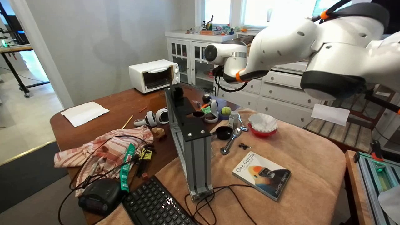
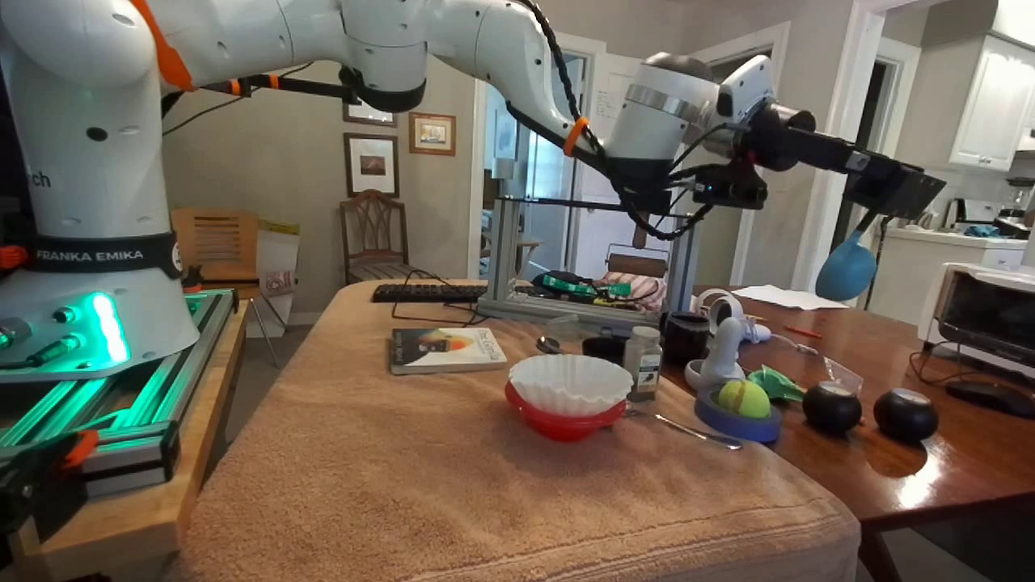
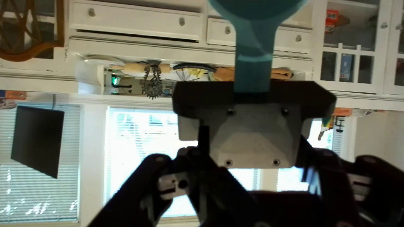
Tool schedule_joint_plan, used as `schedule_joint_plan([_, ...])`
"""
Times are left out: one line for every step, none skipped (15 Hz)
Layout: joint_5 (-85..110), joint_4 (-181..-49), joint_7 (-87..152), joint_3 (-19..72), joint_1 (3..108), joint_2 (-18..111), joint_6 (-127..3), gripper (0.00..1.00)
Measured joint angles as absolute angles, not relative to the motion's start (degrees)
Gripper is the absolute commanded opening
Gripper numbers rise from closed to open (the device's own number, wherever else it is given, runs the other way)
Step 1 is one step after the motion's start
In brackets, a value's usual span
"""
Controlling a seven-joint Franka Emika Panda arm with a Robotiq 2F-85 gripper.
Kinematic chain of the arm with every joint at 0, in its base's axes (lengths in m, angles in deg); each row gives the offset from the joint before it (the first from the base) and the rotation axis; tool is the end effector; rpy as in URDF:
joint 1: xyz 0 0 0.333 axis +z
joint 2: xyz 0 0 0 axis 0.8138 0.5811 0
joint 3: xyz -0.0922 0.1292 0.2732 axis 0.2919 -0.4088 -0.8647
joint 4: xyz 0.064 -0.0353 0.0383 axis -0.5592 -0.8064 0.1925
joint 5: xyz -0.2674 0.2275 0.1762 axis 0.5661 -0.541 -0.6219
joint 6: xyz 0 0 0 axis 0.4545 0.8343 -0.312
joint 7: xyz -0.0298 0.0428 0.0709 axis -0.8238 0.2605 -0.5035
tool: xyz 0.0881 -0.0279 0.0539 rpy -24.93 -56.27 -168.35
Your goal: Use the blue ladle to scoop the green ball and put it in the grey masking tape hole
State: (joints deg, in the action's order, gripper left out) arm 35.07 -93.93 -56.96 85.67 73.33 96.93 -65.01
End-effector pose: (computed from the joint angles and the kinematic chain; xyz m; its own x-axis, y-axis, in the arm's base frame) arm 0.7348 -0.2721 0.3243 0.0610 -0.2613 0.9633 -0.9962 -0.0758 0.0425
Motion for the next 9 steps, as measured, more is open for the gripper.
schedule_joint_plan([35.1, -95.9, -55.4, 85.7, 73.6, 94.5, -68.5, 0.35])
schedule_joint_plan([35.1, -98.2, -53.8, 85.6, 74.1, 92.0, -72.1, 0.35])
schedule_joint_plan([35.1, -100.5, -52.3, 85.6, 74.6, 89.7, -75.8, 0.35])
schedule_joint_plan([35.3, -103.1, -50.9, 85.6, 75.4, 87.5, -79.5, 0.35])
schedule_joint_plan([35.5, -105.8, -49.5, 85.6, 76.3, 85.4, -83.3, 0.35])
schedule_joint_plan([35.7, -108.6, -48.3, 85.6, 77.4, 83.4, -87.0, 0.35])
schedule_joint_plan([35.8, -111.7, -46.8, 85.7, 78.8, 81.4, -90.8, 0.35])
schedule_joint_plan([35.8, -114.7, -45.3, 85.8, 80.4, 79.6, -94.3, 0.35])
schedule_joint_plan([35.8, -117.8, -43.7, 86.0, 82.1, 77.9, -97.6, 0.35])
